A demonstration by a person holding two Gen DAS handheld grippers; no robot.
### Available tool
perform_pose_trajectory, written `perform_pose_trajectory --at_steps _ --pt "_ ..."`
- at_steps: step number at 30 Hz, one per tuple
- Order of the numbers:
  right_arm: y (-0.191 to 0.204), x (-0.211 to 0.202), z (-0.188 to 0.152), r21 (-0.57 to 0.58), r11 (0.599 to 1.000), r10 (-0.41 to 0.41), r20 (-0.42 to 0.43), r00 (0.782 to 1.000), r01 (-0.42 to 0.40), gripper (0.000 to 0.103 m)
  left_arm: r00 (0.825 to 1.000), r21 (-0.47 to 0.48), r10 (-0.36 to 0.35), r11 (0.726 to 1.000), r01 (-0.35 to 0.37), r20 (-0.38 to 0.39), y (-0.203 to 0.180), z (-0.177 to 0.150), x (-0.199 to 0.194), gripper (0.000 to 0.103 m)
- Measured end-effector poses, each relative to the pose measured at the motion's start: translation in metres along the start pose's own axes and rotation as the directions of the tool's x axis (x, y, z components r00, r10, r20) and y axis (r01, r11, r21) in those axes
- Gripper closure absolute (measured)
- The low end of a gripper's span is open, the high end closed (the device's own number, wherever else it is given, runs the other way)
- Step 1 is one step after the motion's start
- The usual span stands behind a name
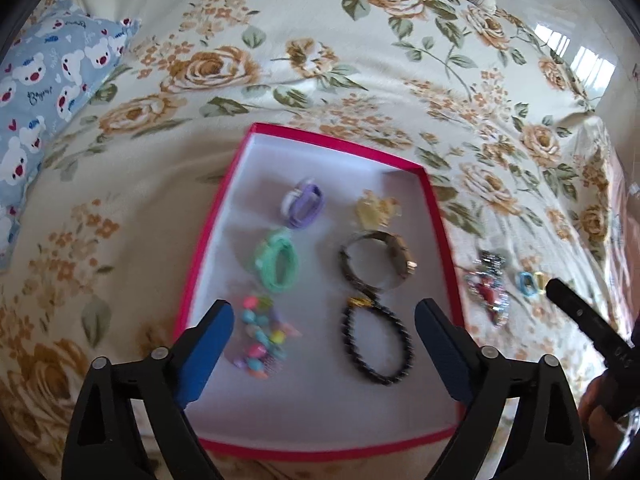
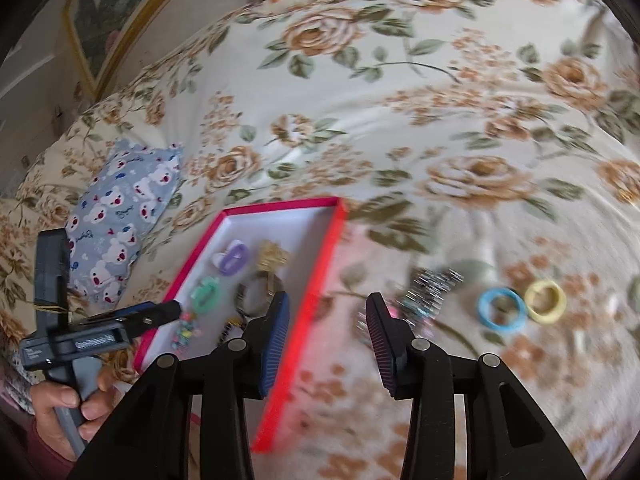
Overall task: Organize jewelry
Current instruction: 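Move both open tools toward the chain necklace beside the box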
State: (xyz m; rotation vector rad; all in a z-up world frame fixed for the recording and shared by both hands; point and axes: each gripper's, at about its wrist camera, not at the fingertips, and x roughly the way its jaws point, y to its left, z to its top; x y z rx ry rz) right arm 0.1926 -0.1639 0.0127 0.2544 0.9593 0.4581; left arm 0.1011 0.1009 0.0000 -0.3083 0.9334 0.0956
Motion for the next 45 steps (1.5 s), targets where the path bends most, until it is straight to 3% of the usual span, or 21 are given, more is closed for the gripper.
perform_pose_trajectory --at_steps 3,15,25,40,45 --pt "-0.014 -0.014 -0.008 0.02 0.999 -0.029 0.004 1.0 0.029 0.062 0.999 0.009 -0.036 0.999 0.036 0.002 -0.01 -0.007 -0.006 0.01" --pt "-0.064 -0.05 -0.039 0.097 0.988 -0.121 -0.003 0.993 0.12 0.061 0.998 0.137 -0.051 0.989 0.055 -0.033 -0.058 -0.027 -0.01 0.01" --pt "-0.087 -0.061 -0.037 0.13 0.981 -0.151 0.016 0.988 0.147 0.061 0.996 0.245 -0.064 0.967 0.076 -0.057 -0.097 -0.021 0.007 0.012" --pt "-0.108 -0.041 -0.015 0.118 0.979 -0.166 -0.01 0.986 0.166 0.061 0.991 0.38 -0.052 0.92 0.095 -0.12 -0.145 0.0 0.062 0.034" --pt "-0.112 -0.028 -0.009 0.113 0.98 -0.164 -0.028 0.986 0.166 0.062 0.988 0.439 -0.065 0.89 0.12 -0.138 -0.168 0.004 0.078 0.039"
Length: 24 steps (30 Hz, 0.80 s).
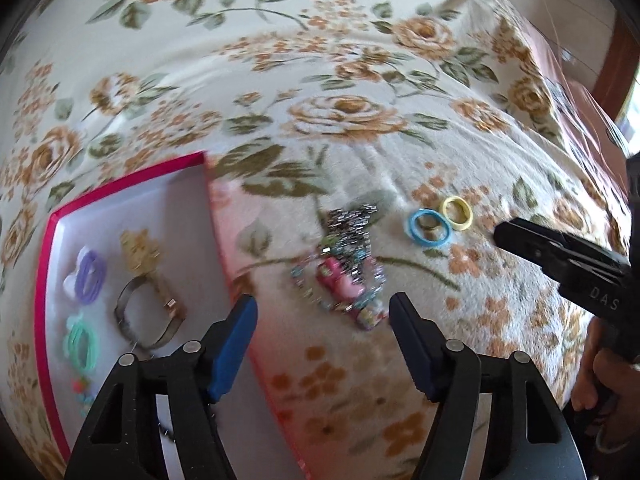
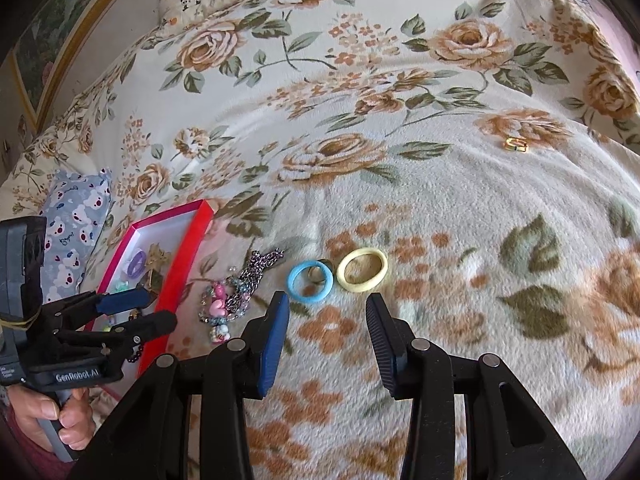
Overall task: Organize jewelry
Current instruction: 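Move both open tools toward the chain necklace beside the box, then grasp the pale yellow ring with the right tool while the left grasps the pastel beaded chain bracelet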
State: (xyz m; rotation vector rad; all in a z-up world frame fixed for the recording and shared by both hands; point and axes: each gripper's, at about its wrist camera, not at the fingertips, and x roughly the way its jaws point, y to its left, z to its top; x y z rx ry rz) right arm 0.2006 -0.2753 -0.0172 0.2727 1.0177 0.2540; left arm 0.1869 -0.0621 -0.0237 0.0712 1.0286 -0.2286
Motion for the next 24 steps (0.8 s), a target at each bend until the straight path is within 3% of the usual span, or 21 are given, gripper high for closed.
perform_pose_trajectory --at_steps 10,16,19,20,22,23,24 --pt "-0.01 0.026 0.016 -0.025 0.998 -0.056 -0.038 0.998 0.055 0.063 0.996 0.105 -0.045 0.993 0.053 -0.076 -0.026 0.019 0.046 0.054" --pt "-0.026 0.045 0.017 -0.003 0.994 -0.111 -0.085 0.99 0.111 0.077 0.997 0.17 -0.005 0.985 0.019 -0.082 -0.038 0.024 0.064 0.055" --pt "-0.027 0.054 0.016 -0.014 0.992 -0.125 -0.1 0.987 0.124 0.087 0.997 0.218 0.04 0.976 -0.023 -0.073 -0.045 0.022 0.066 0.072" --pt "-0.026 0.054 0.016 -0.022 0.991 -0.13 -0.098 0.987 0.129 0.097 0.997 0.229 0.049 0.973 -0.033 -0.063 -0.045 0.022 0.066 0.08" --pt "-0.024 0.054 0.016 -0.027 0.992 -0.126 -0.094 0.988 0.124 0.1 0.997 0.233 0.051 0.972 -0.038 -0.052 -0.044 0.022 0.065 0.089" --pt "-0.023 0.051 0.016 -0.031 0.992 -0.125 -0.087 0.988 0.123 0.1 0.998 0.22 0.034 0.975 -0.022 -0.051 -0.042 0.023 0.064 0.102" --pt "-0.022 0.05 0.016 -0.03 0.992 -0.122 -0.081 0.989 0.119 0.1 0.998 0.2 0.01 0.98 0.002 -0.061 -0.038 0.022 0.062 0.103"
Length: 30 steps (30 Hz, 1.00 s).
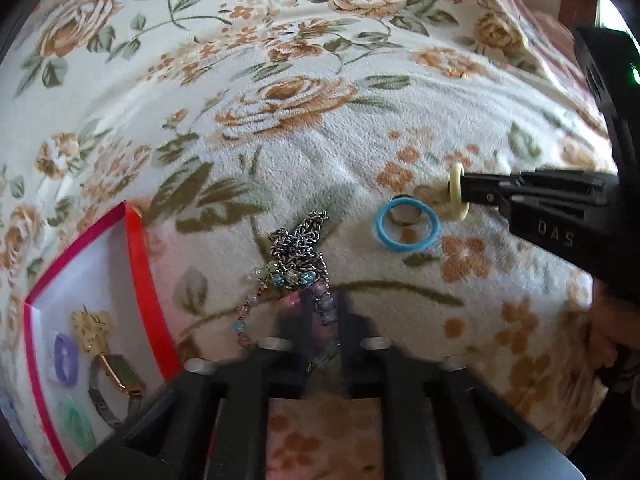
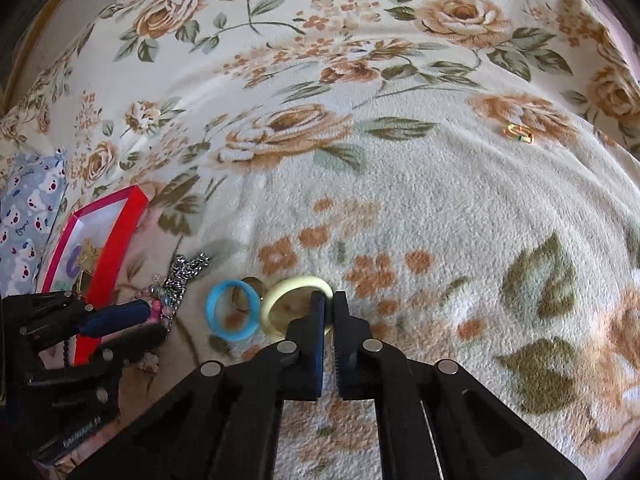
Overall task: Organize jewelry
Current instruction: 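Grasp the pale yellow ring with the right tool while the left grasps the pastel beaded chain bracelet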
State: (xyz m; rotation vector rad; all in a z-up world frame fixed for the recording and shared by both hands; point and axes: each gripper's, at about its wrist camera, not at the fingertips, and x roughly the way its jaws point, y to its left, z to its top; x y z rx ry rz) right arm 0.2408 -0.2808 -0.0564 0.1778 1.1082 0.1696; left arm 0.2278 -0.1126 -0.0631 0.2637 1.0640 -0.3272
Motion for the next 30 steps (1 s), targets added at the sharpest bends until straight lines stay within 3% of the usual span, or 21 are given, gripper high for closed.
perform_pose_trajectory --at_steps 11,15,19,21,23,30 --pt "0.013 -0.036 0.001 0.003 0.998 0.07 0.084 0.994 -0.07 0.1 0.995 -0.143 -0.05 0.988 0.062 0.089 0.035 -0.022 -0.044 0.103" --pt "0.021 -0.041 -0.003 -0.006 0.995 0.102 0.079 0.992 -0.102 0.1 0.995 -0.14 -0.075 0.987 0.085 0.072 0.04 -0.028 -0.047 0.103" --pt "0.026 -0.044 -0.008 -0.007 0.992 0.126 0.076 0.989 -0.126 0.1 0.996 -0.139 -0.084 0.986 0.087 0.029 0.042 -0.032 -0.041 0.096" --pt "0.026 -0.044 -0.011 0.003 0.99 0.138 0.073 0.988 -0.138 0.1 0.996 -0.127 -0.082 0.988 0.084 0.021 0.041 -0.031 -0.038 0.08" --pt "0.026 -0.042 -0.013 0.006 0.991 0.136 0.069 0.988 -0.137 0.1 0.997 -0.114 -0.077 0.99 0.079 0.019 0.039 -0.028 -0.035 0.074" --pt "0.019 -0.036 -0.018 0.04 0.989 0.143 0.056 0.988 -0.145 0.1 0.995 -0.035 -0.091 0.995 0.09 -0.028 0.027 -0.022 -0.017 0.068"
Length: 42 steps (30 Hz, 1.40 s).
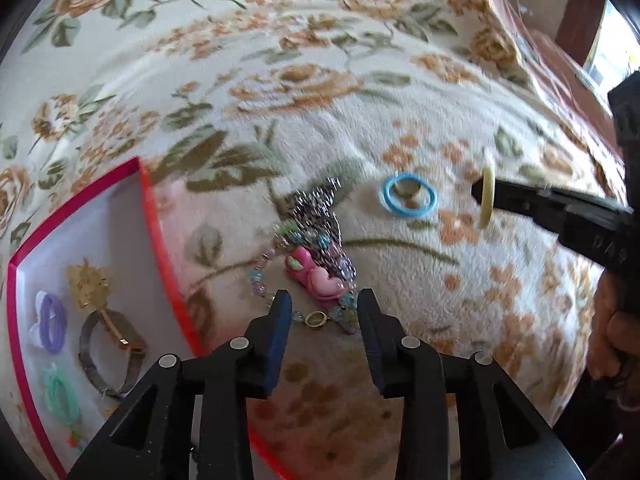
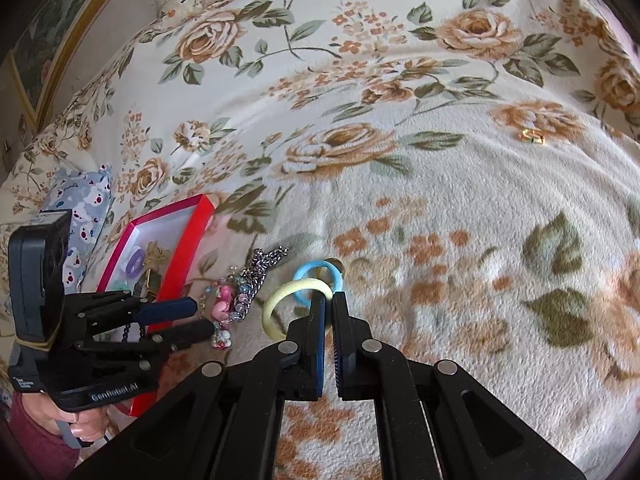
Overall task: Organize jewelry
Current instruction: 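Grasp the pale yellow ring with the right tool while the left grasps the pastel beaded chain bracelet, then carry the beaded bracelet and yellow ring into the box and open both tools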
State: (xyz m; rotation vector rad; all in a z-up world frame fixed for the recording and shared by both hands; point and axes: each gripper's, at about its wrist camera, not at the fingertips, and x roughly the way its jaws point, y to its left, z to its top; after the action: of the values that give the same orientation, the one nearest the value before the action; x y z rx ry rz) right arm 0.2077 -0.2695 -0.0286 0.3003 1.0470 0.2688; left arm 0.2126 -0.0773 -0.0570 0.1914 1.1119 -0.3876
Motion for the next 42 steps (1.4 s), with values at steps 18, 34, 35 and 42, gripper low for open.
perform_pose_trajectory --at_steps 18,34,35,42 --pt "-0.006 -0.007 0.004 0.025 1.0 0.0 0.03 1.0 -0.001 0.1 0.998 0.034 -0.059 0.998 0.059 0.007 0.003 -0.002 0.003 0.096" --pt "0.029 -0.023 0.007 -0.028 0.998 0.05 0.054 0.997 -0.049 0.1 0.975 -0.115 -0.061 0.989 0.087 0.212 0.029 -0.02 -0.091 0.097" --pt "0.032 -0.024 0.006 -0.032 0.998 0.055 0.053 0.997 -0.053 0.1 0.973 -0.122 -0.061 0.989 0.089 0.221 0.032 -0.023 -0.097 0.097" --pt "0.056 -0.028 0.005 -0.071 0.994 0.087 0.047 0.995 -0.084 0.1 0.955 -0.176 -0.056 0.978 0.111 0.291 0.046 -0.047 -0.138 0.097"
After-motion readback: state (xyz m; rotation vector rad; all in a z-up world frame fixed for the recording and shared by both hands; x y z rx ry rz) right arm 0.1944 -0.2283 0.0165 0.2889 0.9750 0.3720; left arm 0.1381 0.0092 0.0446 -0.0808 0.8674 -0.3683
